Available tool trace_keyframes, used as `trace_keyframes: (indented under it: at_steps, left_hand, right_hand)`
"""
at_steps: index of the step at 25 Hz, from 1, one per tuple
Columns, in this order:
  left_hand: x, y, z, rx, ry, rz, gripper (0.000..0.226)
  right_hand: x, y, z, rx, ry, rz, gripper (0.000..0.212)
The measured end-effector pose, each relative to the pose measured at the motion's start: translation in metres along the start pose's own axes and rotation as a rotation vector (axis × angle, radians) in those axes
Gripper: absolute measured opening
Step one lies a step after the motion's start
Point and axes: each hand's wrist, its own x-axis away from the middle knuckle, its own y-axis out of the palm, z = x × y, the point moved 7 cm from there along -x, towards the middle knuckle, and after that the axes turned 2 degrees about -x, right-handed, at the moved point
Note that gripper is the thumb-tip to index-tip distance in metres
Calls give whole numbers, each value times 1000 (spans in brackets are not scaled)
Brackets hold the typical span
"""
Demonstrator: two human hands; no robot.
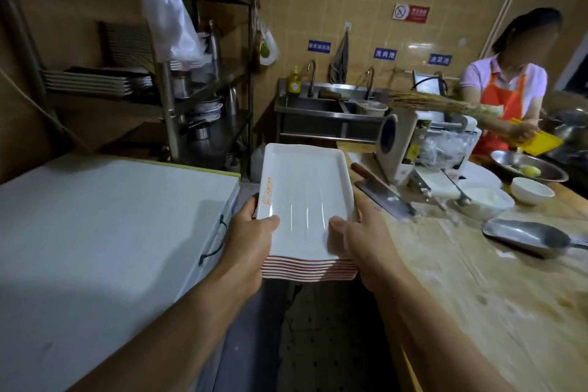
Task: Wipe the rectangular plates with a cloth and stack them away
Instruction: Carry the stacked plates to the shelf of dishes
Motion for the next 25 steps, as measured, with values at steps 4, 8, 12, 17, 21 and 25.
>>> trace_keyframes:
  at_steps: [4,8,12,17,21,25]
  left_hand:
    - [-87,22,12,-10,-10,-15,38]
    - [-183,49,12,-8,-15,29,36]
    - [-283,84,22,-10,3,98,35]
    - [-399,116,50,14,13,168,31]
    - [-477,125,53,29,19,212,33]
    - [-571,125,53,29,19,230,35]
  right_hand:
    - [-89,13,-4,-5,4,5,58]
    - [-194,28,4,-25,8,-32,58]
    - [-309,39,7,-30,-10,-89,58]
    - [-443,61,-8,-74,-28,-196,56]
    - [-523,84,-6,-60,-39,-226,54]
    - [-610,121,-4,-45,-43,-231,53]
